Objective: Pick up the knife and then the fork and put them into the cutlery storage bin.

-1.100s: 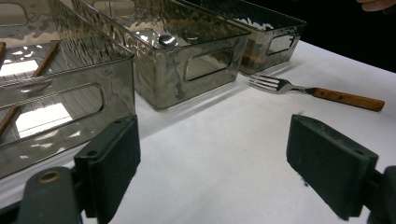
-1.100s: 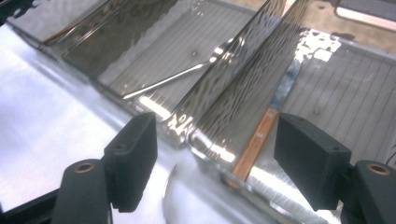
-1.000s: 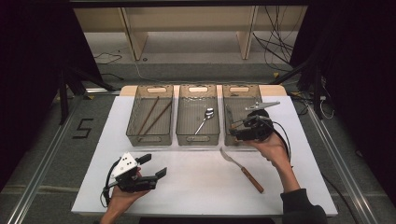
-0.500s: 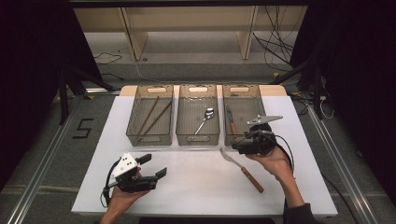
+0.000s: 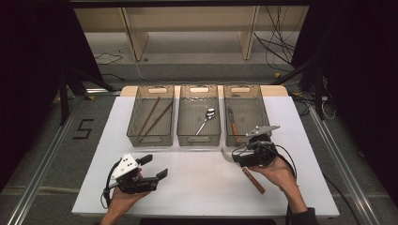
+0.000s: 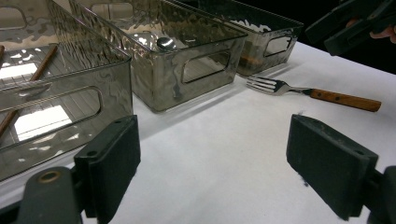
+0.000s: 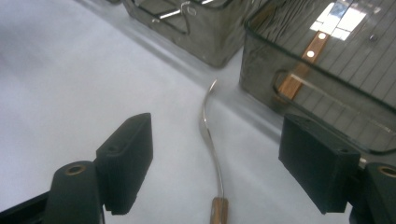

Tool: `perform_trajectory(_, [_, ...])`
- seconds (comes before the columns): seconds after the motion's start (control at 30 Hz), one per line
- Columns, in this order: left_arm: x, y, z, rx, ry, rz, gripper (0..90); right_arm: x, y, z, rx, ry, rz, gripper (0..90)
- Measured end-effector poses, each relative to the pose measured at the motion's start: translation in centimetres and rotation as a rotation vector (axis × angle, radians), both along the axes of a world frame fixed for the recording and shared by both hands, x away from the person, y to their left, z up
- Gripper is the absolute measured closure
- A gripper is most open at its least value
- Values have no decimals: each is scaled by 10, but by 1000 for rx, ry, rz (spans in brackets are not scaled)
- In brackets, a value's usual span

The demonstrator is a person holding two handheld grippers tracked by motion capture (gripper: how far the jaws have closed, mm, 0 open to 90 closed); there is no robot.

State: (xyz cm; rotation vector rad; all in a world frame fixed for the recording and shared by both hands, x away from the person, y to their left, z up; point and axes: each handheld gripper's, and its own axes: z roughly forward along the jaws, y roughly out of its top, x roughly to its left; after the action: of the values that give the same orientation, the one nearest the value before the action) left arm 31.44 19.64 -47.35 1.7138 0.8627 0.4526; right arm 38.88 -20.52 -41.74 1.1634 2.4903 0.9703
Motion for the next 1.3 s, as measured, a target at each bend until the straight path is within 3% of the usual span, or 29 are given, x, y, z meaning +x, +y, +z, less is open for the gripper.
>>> perform_trajectory(0.27, [0,0,0,0,-1,-1,172,-8,-1,-4,-40,38,12,295])
perform_trajectory(1.07, [0,0,0,0,-3,-2,172,-17,-5,-36,-164,163,-9,551])
perform_trajectory(1.3, [-1,0,0,0,-3,-3,172,-16,-3,-42,-185,171,-12,600])
